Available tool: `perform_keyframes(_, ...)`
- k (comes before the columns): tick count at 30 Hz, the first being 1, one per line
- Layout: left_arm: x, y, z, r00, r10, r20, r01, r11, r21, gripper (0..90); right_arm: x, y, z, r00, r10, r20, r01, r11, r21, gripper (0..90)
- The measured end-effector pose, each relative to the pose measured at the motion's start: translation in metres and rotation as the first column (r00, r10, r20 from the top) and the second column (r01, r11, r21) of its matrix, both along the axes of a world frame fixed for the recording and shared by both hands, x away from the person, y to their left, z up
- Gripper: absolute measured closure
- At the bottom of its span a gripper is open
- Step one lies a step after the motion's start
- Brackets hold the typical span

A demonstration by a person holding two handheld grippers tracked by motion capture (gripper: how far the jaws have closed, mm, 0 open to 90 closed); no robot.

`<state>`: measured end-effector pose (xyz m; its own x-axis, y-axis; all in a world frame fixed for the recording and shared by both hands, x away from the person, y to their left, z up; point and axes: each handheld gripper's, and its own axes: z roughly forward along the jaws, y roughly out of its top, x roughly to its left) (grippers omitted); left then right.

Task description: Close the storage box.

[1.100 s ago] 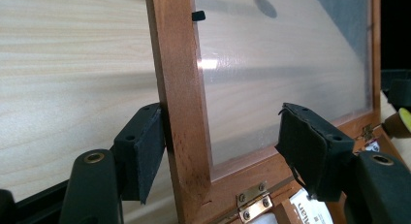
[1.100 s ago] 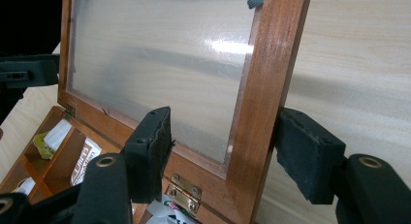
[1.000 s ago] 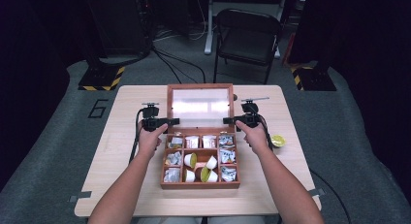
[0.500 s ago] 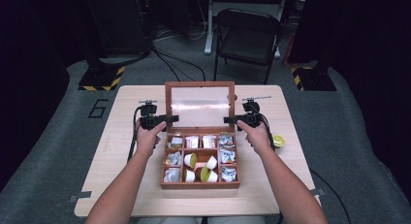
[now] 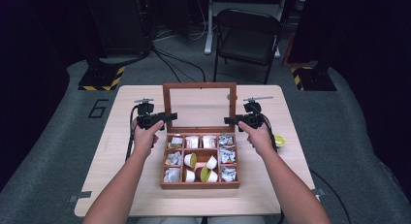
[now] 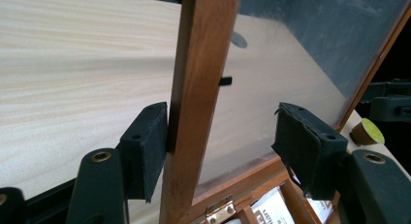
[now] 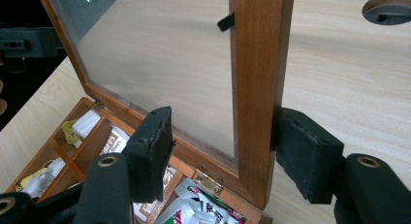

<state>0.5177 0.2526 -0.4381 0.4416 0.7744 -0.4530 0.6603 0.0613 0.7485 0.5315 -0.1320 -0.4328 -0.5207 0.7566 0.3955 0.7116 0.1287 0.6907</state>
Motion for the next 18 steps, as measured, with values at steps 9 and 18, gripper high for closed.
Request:
perform_keyframes(9,-0.013,0.000,0.015,0.9981,-0.018,0.059,0.020,0.9992,-0.034,37.9,-0.010,-0.002,0.016,0.9985,0.014,0.053,-0.015,1.000,0.020,40.9)
perform_keyframes(18,-0.034,0.004,0.033,0.9900,-0.068,0.124,0.072,0.9969,-0.029,38.1,-0.027,-0.004,0.038,0.9906,0.051,0.127,-0.056,0.998,0.032,44.8)
